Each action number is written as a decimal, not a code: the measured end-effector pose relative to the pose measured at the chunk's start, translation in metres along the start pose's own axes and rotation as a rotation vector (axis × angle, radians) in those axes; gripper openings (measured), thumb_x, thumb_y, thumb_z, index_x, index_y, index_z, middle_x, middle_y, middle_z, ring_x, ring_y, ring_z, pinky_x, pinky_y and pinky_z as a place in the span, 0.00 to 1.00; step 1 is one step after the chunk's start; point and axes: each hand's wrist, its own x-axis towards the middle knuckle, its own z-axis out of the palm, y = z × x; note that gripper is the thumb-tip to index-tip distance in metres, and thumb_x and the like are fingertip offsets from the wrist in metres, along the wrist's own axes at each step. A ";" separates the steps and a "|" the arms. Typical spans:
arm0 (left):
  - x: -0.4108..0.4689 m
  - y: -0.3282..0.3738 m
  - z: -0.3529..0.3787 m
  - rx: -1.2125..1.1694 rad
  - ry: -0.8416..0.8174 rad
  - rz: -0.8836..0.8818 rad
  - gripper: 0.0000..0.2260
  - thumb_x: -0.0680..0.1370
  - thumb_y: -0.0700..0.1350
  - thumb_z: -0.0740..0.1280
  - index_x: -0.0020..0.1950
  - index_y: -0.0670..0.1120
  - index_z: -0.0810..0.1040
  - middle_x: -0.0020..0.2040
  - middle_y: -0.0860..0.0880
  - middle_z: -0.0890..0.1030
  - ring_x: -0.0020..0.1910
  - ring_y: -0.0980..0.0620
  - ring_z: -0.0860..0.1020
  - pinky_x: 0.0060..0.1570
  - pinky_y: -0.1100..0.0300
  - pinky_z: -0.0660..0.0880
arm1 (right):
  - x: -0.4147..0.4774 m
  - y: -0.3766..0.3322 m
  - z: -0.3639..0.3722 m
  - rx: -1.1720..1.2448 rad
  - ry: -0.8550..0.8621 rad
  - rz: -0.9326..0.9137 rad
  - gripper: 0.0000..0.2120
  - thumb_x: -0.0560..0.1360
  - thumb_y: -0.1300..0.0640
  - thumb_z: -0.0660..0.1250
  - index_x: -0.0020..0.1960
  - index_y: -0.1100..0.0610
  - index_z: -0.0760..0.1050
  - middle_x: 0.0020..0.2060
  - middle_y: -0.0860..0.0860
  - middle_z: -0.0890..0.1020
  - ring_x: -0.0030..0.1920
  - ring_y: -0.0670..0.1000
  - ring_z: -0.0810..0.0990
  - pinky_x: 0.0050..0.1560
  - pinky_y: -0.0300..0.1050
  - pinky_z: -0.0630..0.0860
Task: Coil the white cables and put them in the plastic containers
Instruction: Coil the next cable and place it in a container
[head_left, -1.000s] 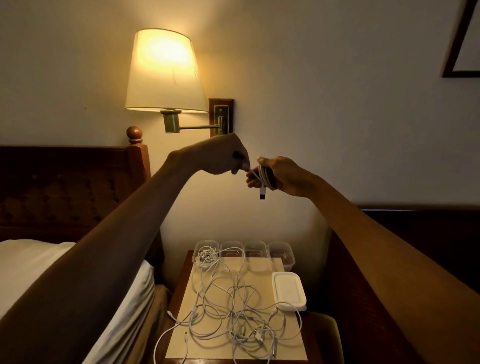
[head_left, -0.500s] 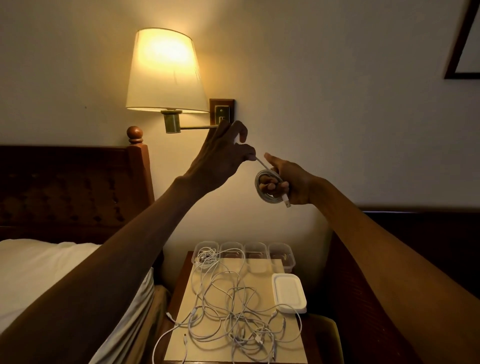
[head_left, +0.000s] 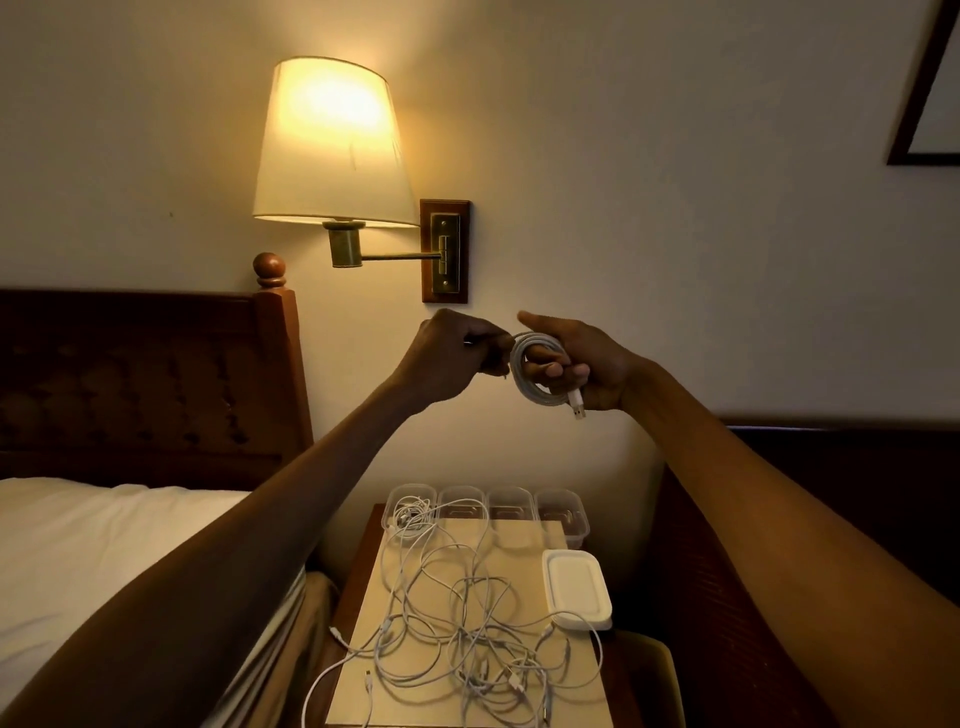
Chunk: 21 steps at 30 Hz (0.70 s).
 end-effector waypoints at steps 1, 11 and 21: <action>0.000 0.000 -0.001 -0.082 -0.026 -0.039 0.09 0.79 0.36 0.66 0.56 0.41 0.83 0.46 0.47 0.85 0.44 0.58 0.84 0.49 0.66 0.79 | 0.000 0.000 0.001 0.004 -0.007 -0.014 0.28 0.83 0.43 0.49 0.35 0.61 0.69 0.23 0.52 0.73 0.16 0.45 0.64 0.18 0.30 0.65; -0.005 0.017 0.009 -0.822 -0.043 -0.480 0.09 0.79 0.37 0.66 0.57 0.38 0.82 0.50 0.42 0.83 0.49 0.49 0.83 0.46 0.61 0.80 | 0.000 -0.003 0.008 0.150 0.020 -0.102 0.33 0.82 0.41 0.51 0.26 0.59 0.73 0.22 0.52 0.73 0.16 0.45 0.67 0.19 0.29 0.67; -0.001 0.023 0.007 -0.686 0.057 -0.581 0.06 0.77 0.40 0.69 0.52 0.41 0.83 0.45 0.43 0.84 0.44 0.48 0.83 0.41 0.60 0.79 | 0.003 0.003 0.014 -0.085 0.627 -0.236 0.25 0.74 0.37 0.65 0.42 0.61 0.74 0.36 0.55 0.79 0.39 0.51 0.78 0.52 0.47 0.80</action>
